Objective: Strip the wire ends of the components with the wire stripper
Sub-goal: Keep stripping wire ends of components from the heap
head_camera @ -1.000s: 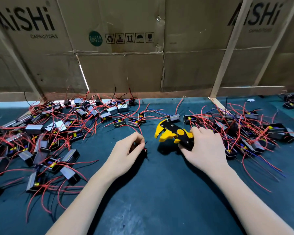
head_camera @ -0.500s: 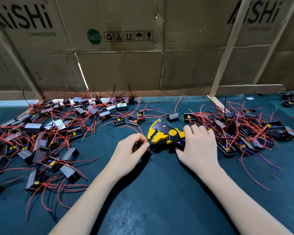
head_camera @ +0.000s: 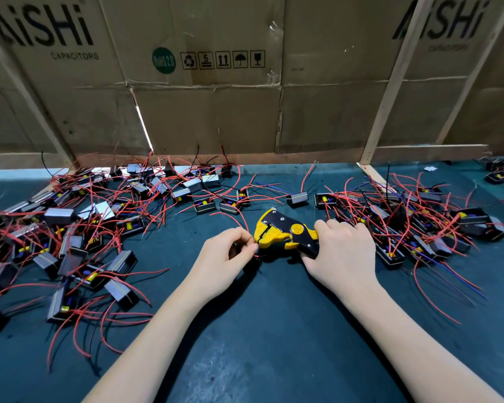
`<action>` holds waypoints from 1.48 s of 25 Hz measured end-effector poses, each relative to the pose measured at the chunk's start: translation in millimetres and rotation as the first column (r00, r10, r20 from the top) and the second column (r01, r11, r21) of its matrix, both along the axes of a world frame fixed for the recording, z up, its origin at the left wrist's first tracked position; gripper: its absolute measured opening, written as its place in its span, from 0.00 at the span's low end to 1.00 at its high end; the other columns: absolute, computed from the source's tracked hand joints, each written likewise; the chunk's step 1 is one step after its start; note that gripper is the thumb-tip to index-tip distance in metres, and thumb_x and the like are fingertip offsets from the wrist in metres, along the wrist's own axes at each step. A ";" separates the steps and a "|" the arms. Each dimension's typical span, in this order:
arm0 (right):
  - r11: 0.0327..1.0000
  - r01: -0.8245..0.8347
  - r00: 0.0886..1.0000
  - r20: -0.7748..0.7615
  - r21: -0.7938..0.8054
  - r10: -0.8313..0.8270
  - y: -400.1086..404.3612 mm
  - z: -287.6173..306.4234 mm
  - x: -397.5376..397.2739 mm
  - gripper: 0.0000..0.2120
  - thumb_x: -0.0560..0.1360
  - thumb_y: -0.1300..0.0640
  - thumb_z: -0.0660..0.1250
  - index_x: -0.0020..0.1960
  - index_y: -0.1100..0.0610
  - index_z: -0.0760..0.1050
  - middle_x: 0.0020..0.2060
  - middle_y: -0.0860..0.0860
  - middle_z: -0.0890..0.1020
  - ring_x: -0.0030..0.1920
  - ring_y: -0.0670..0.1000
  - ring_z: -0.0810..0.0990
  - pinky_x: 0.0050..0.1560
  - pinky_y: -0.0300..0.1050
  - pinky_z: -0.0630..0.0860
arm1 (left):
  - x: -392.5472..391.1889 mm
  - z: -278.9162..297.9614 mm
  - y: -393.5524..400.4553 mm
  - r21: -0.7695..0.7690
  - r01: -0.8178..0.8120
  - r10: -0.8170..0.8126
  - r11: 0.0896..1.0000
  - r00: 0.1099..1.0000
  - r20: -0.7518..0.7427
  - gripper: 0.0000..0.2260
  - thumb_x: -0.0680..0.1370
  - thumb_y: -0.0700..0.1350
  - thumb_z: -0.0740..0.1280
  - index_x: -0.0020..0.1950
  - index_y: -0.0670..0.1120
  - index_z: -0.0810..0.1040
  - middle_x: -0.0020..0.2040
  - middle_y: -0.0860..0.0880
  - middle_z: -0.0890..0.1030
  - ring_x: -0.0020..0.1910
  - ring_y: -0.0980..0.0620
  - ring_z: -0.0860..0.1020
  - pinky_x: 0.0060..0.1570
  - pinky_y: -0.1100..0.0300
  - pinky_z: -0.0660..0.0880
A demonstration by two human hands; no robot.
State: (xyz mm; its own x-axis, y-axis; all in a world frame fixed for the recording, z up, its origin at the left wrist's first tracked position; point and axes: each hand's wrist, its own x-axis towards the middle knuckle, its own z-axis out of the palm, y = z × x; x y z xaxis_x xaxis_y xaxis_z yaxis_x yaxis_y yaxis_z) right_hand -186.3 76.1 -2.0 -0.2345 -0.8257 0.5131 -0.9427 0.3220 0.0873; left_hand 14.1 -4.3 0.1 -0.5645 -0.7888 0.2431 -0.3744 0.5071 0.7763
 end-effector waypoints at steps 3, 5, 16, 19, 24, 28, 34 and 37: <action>0.997 0.042 0.999 0.032 0.071 -0.044 -0.3 0.6 -1.4 0.18 0.66 0.41 0.71 0.36 0.52 0.68 0.33 0.51 0.80 0.37 0.57 0.80 0.34 0.44 0.59 | 0.1 -0.7 0.0 -0.019 0.009 -0.009 1.000 1.000 0.016 0.06 0.79 0.43 0.68 0.42 0.49 0.76 0.38 0.51 0.79 0.32 0.57 0.70 0.37 0.65 0.67; 0.996 0.061 0.996 0.057 0.060 -0.064 -0.7 -1.1 -3.6 0.17 0.68 0.40 0.69 0.36 0.51 0.69 0.35 0.51 0.81 0.39 0.57 0.81 0.34 0.44 0.58 | 4.1 0.4 -2.0 -0.004 0.052 -0.052 0.999 0.998 0.028 0.05 0.79 0.43 0.68 0.43 0.50 0.77 0.39 0.52 0.79 0.33 0.58 0.70 0.37 0.66 0.68; 0.995 0.086 0.996 0.031 -0.040 -0.085 3.5 -0.9 -19.4 0.22 0.62 0.44 0.76 0.47 0.58 0.76 0.40 0.55 0.79 0.43 0.59 0.78 0.44 0.51 0.67 | 0.2 -2.1 -1.9 0.052 -0.059 0.061 0.997 0.997 -0.043 0.05 0.74 0.42 0.73 0.39 0.50 0.82 0.33 0.51 0.80 0.30 0.56 0.71 0.35 0.65 0.69; 0.997 0.074 0.997 -0.004 0.021 -0.074 1.5 -0.8 -11.3 0.21 0.64 0.42 0.73 0.47 0.57 0.75 0.42 0.54 0.79 0.46 0.59 0.77 0.47 0.51 0.65 | -3.3 -3.0 -1.2 0.078 -0.109 0.115 0.991 0.991 -0.065 0.06 0.75 0.43 0.72 0.38 0.49 0.82 0.35 0.50 0.83 0.32 0.54 0.74 0.38 0.61 0.73; 0.995 0.088 0.996 -0.012 0.052 -0.087 1.2 -0.7 -6.2 0.21 0.66 0.42 0.71 0.49 0.56 0.74 0.44 0.54 0.79 0.47 0.58 0.76 0.48 0.52 0.64 | -4.0 -3.6 2.4 0.113 -0.108 0.122 0.988 0.985 -0.125 0.06 0.76 0.39 0.70 0.45 0.49 0.75 0.36 0.48 0.80 0.24 0.53 0.69 0.28 0.66 0.68; 0.991 0.103 0.995 -0.006 0.084 -0.103 1.7 -0.4 -8.2 0.22 0.67 0.40 0.70 0.52 0.55 0.74 0.46 0.53 0.79 0.50 0.58 0.76 0.49 0.52 0.64 | -3.1 1.3 5.5 -0.004 0.017 -0.017 1.000 0.999 -0.042 0.09 0.76 0.33 0.64 0.45 0.48 0.75 0.38 0.51 0.78 0.25 0.58 0.67 0.31 0.69 0.66; 0.995 0.101 0.993 0.059 0.006 -0.101 5.7 4.4 -20.6 0.23 0.62 0.45 0.75 0.49 0.58 0.76 0.42 0.56 0.80 0.46 0.60 0.77 0.47 0.52 0.66 | 2.3 2.7 3.4 0.052 0.033 -0.031 0.998 0.999 -0.028 0.04 0.75 0.42 0.73 0.41 0.48 0.82 0.30 0.55 0.77 0.23 0.58 0.72 0.32 0.68 0.70; 0.998 0.031 0.999 0.020 -0.046 -0.030 3.8 4.0 -18.7 0.23 0.59 0.47 0.78 0.47 0.60 0.77 0.40 0.57 0.79 0.43 0.61 0.76 0.45 0.53 0.67 | -0.9 2.8 3.8 0.054 -0.021 0.023 0.998 0.999 -0.027 0.06 0.75 0.44 0.73 0.39 0.46 0.82 0.24 0.60 0.76 0.20 0.58 0.71 0.28 0.70 0.67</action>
State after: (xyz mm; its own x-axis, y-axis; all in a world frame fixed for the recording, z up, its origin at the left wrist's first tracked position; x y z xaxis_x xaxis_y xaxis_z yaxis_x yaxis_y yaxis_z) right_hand -205.0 79.9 2.0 -0.2695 -0.7934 0.5459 -0.9336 0.3541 0.0538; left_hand 13.2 -0.5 2.9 -0.5405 -0.8132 0.2157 -0.3630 0.4567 0.8122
